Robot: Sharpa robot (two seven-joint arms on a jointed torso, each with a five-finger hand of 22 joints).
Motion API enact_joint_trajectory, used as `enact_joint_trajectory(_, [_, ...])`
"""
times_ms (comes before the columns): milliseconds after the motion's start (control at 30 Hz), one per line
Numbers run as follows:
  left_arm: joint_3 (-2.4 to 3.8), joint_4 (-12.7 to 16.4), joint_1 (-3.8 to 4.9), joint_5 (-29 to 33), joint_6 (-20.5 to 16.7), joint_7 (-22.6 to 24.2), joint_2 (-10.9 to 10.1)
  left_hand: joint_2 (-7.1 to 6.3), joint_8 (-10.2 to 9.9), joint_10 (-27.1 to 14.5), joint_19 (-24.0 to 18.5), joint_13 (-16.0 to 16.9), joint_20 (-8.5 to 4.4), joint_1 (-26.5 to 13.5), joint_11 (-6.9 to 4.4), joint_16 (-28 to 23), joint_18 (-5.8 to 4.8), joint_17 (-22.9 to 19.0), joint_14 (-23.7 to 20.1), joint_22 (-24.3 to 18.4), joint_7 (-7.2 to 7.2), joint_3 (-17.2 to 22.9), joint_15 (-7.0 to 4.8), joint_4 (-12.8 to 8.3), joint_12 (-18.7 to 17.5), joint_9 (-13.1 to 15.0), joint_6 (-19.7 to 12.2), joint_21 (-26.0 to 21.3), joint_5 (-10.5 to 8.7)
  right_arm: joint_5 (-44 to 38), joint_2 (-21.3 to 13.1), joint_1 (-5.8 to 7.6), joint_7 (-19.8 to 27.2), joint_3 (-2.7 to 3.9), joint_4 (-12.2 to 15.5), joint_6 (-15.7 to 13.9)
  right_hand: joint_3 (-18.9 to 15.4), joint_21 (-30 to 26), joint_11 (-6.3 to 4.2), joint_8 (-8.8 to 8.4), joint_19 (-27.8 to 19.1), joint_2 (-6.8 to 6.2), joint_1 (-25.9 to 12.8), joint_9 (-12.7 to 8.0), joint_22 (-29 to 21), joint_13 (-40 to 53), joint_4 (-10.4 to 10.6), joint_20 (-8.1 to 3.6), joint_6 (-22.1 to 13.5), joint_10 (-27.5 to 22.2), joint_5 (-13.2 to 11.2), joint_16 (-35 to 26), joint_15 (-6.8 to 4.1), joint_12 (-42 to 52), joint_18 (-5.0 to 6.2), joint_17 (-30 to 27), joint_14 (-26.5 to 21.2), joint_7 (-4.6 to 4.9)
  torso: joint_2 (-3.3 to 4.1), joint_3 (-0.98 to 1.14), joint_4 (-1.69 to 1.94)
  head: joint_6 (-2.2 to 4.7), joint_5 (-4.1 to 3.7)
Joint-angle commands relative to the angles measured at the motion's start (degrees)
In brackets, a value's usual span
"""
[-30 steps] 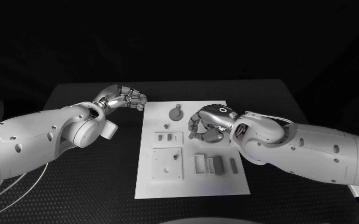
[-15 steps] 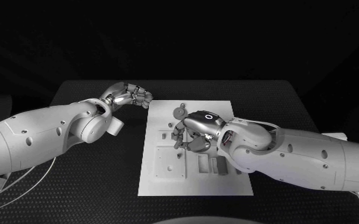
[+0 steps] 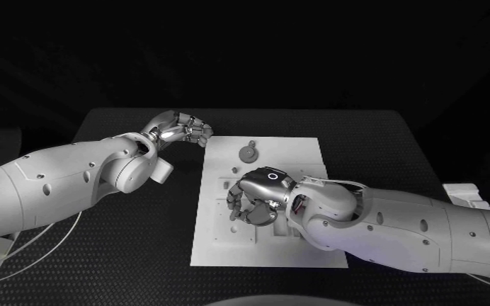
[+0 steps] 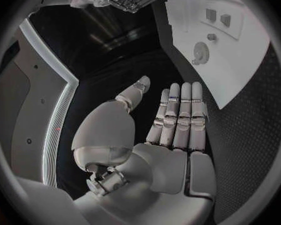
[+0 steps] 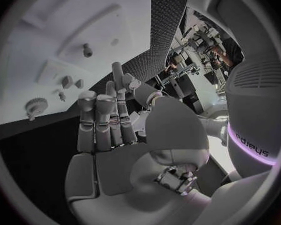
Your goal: Assemble the parts on the task board
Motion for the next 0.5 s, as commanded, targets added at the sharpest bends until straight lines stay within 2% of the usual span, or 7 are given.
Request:
enact_joint_trajectory(33, [0.03,0.14,0.02,0.0,-0.07,0.79,0.12,0.09,-0.23,0.14,0.1,-0.1,0.48,-0.3,0.26,-0.12,1.02,-0.08,0.09,-0.08,0.35,0.15,0.1,0.3,0.32,-0.06,0.02,-0.33,0.03,-3.72,0.49,-0.31,0.37,-0.23,-0.55,1.05,0.25,0.13,-1.51,0.35,-0.12,1.11,0.67,1.28,0.07,0.17,0.01,-0.47,0.36,7.0,0.14,-0.32,-0.49,0.19,3.56,0.09,-0.26,0.0,0.0,0.04,-0.01,-0.2,0.43])
enact_joint_trajectory(500, [0.03,0.16,0.02,0.0,0.2,0.59,0.03,0.06,-0.25,0.14,0.11,-0.16,0.49,-0.37,0.3,-0.13,1.02,-0.11,0.09,-0.1,0.36,0.13,0.11,0.35,0.3,-0.08,0.0,-0.34,0.03,-6.31,1.71,-1.52,-0.34,-1.38,-1.96,2.57,0.24,0.12,-1.52,0.35,-0.15,1.07,0.68,1.34,0.08,0.26,0.0,-0.47,0.37,7.0,0.13,-0.32,-0.49,0.18,3.56,0.12,-0.27,-0.01,0.0,-0.01,0.01,-0.75,0.83])
